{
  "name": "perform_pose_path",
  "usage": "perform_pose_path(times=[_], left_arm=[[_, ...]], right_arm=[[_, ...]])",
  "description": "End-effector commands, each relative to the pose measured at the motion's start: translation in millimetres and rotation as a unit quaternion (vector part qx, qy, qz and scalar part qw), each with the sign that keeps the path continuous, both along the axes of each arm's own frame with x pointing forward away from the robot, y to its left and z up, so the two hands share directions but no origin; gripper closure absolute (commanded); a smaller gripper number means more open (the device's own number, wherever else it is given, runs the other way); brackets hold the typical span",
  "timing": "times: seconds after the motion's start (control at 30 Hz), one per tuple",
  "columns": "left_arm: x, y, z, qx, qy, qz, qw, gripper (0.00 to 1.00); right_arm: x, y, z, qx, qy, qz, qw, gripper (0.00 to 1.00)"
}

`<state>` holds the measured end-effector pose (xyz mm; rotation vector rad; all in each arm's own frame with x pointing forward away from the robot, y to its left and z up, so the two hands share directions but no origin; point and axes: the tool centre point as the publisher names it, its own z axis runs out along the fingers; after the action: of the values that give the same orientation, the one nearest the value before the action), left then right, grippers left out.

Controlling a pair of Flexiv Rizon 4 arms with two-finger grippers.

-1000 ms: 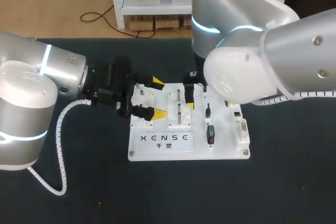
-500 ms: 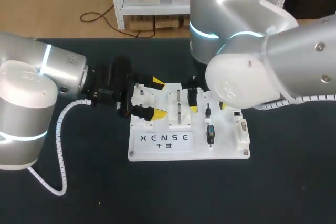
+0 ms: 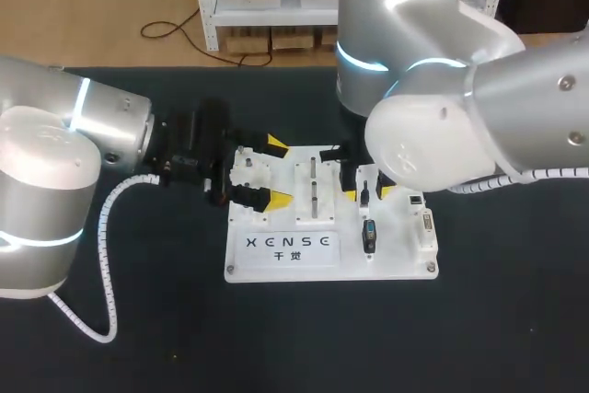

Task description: Insert the Ethernet cable into its matching sockets.

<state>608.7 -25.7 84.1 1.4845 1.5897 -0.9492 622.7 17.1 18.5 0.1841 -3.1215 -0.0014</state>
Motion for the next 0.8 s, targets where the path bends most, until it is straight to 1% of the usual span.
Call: perform_pose_path(times=[0.03,0.07,0.13,0.33,0.43,0.67,0.8], left_arm=[[0.1,1,-1.2,-0.002,-0.001,0.000,1.000,0.00],[0.1,1,-1.2,-0.002,-0.001,0.000,1.000,0.00],[0.1,1,-1.2,-0.002,-0.001,0.000,1.000,0.00],[0.1,1,-1.2,-0.002,-0.001,0.000,1.000,0.00],[0.1,1,-1.2,-0.002,-0.001,0.000,1.000,0.00],[0.1,1,-1.2,-0.002,-0.001,0.000,1.000,0.00],[0.1,1,-1.2,-0.002,-0.001,0.000,1.000,0.00]], right_arm=[[0.2,0,0,0.001,0.001,0.004,1.000,0.78],[0.1,1,0,0.001,0.002,0.005,1.000,0.87],[-0.1,1,0,0.001,0.002,0.008,1.000,1.00],[-0.4,0,2,0.002,0.005,0.012,1.000,1.00],[0.8,-2,11,0.000,-0.003,0.023,1.000,1.00],[3.7,-14,30,0.010,-0.002,0.023,1.000,1.00],[2.8,-22,35,0.011,-0.003,0.025,1.000,1.00]])
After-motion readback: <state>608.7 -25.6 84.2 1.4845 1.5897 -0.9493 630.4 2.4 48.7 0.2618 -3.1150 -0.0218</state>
